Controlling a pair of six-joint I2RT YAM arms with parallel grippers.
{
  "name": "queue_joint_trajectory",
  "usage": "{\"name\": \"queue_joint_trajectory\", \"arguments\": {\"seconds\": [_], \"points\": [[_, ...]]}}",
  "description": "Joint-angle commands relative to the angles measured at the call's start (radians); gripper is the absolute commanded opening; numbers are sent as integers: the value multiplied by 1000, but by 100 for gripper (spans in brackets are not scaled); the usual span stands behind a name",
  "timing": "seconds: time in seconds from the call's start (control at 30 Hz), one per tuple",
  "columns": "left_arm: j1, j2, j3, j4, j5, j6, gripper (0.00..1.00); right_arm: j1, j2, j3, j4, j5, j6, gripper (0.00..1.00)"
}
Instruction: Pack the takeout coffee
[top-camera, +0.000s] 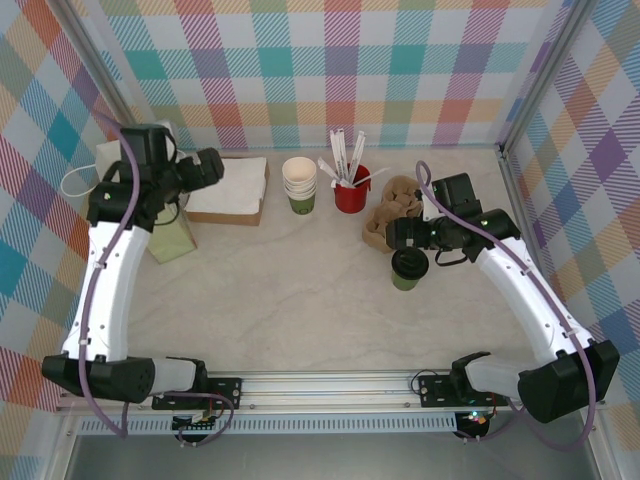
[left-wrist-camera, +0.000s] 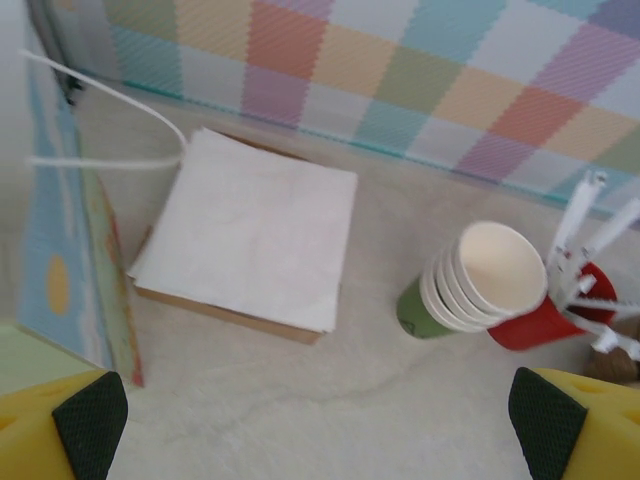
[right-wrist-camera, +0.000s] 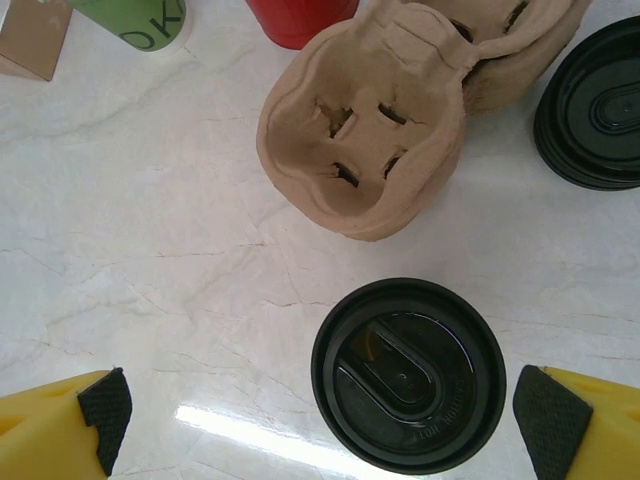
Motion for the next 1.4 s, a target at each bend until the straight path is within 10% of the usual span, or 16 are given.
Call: {"name": "queue_joint_trajectory", "arguments": {"seconds": [0.0, 0.37, 0.83, 1.37], "points": [[86, 67, 88, -50, 40, 94, 100, -5, -6, -12, 24, -34, 9, 100], [300, 271, 225, 5, 161, 84, 90, -5, -6, -41, 55, -99, -31, 100], [354, 445, 290, 14, 200, 52, 83, -5, 36, -43, 47, -134, -61, 100], [353, 494, 248, -16, 196, 69, 38, -5, 51, -35, 38, -133, -75, 100]]}}
